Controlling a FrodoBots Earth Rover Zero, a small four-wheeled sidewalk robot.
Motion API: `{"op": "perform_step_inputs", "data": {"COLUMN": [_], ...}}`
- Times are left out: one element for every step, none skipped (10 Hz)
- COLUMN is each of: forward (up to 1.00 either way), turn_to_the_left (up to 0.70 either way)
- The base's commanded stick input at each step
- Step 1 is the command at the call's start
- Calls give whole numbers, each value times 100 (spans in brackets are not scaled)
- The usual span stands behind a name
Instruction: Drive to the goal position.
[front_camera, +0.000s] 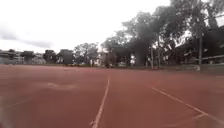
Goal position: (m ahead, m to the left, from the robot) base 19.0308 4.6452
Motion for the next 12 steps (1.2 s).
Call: {"op": "perform_step_inputs", "data": {"forward": [70, 70, 70, 70, 70, 70, 70, 70, 70, 70, 70, 70], "turn_to_the_left": [0, 0, 0, 0, 0, 0, 0, 0, 0, 0, 0, 0]}}
